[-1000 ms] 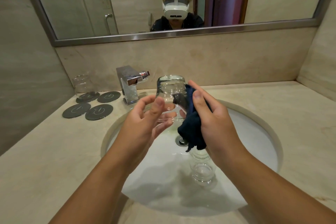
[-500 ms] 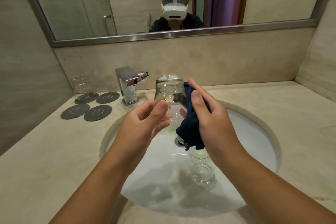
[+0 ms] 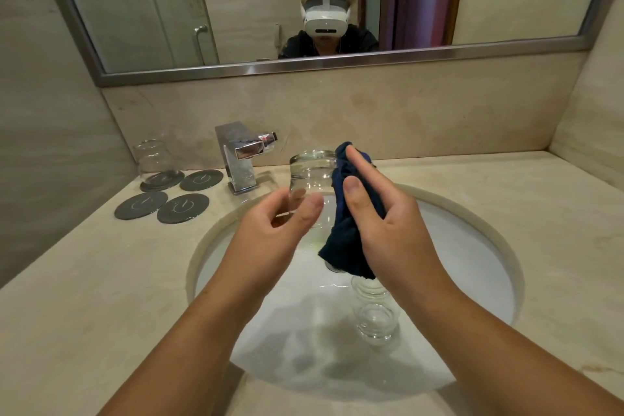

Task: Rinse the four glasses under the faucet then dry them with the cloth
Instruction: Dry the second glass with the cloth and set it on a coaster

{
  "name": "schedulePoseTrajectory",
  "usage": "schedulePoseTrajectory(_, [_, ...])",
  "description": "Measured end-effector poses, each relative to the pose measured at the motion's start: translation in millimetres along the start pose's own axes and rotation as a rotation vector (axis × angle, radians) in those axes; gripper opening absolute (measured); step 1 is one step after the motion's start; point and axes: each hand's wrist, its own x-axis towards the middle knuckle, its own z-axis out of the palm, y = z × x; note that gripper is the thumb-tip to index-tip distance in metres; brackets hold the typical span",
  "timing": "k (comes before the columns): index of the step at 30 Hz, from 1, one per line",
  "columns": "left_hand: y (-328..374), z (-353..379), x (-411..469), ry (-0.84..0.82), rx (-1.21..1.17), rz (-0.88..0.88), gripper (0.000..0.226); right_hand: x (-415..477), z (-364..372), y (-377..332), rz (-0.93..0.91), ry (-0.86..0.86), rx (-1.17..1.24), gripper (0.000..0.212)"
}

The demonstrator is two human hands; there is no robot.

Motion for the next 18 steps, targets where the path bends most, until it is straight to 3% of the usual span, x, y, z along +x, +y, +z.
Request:
schedulePoseTrajectory(5, [4.9,-2.0,-1.1,-0.004,-0.123,0.001,0.032,3.5,-0.7,2.3,0.039,-0.007,0.081,0.038])
schedulePoseTrajectory(9, [5.4,-0.7,0.3,0.020,-0.280,-0.029,0.067,5.3,0.7,1.9,0.071,0.023,0.127,0.040])
schedulePoseTrajectory(14, [6.7,2.4,1.2,-0.007,-0.259,-0.023,0.053,-1.3,-2.8,-4.8,0.001,0.013,0.073,0.040])
schedulePoseTrajectory(18, [3.9,1.8,-0.4,0.002,-0.134,0.049,0.067,-3.7,-1.1,-7.8,-0.068,-0.010,-0.011,0.044])
